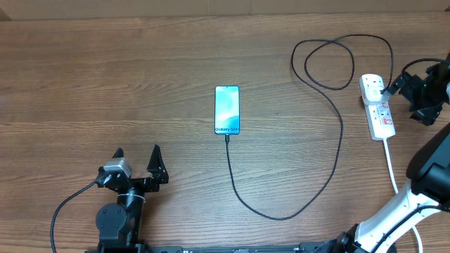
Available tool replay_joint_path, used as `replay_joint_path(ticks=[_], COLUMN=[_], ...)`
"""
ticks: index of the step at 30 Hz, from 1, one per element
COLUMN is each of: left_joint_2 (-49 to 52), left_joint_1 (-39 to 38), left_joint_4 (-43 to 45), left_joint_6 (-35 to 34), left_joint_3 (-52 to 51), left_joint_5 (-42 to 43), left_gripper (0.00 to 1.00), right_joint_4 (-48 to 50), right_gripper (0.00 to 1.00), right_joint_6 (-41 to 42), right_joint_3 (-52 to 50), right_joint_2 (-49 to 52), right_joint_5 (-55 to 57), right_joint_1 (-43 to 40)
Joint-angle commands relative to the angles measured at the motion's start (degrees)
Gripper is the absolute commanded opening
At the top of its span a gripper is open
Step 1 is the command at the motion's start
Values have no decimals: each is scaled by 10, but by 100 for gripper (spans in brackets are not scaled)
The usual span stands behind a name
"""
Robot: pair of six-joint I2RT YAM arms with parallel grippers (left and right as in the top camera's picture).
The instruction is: Plug charger to phone and switch on socket
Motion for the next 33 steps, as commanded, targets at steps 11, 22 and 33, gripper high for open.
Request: replay_joint_path(ticks=[11,22,33], left_joint_2=[-7,-7,-7], left_joint_1=[3,3,3], left_joint_4=[-2,-2,-2], left_joint_6=[11,11,11], left_joint_3=[-2,-2,-2], left_joint_5=[-8,-8,-8], left_gripper=[100,99,100], right_joint_4=[36,37,37], right_gripper=[100,100,100], right_joint_6=[25,25,25], right_joint_3=[10,10,10], right_joint_2=[2,-81,-270], right_joint_5=[-8,-8,-8], right_joint_1=[2,10,16])
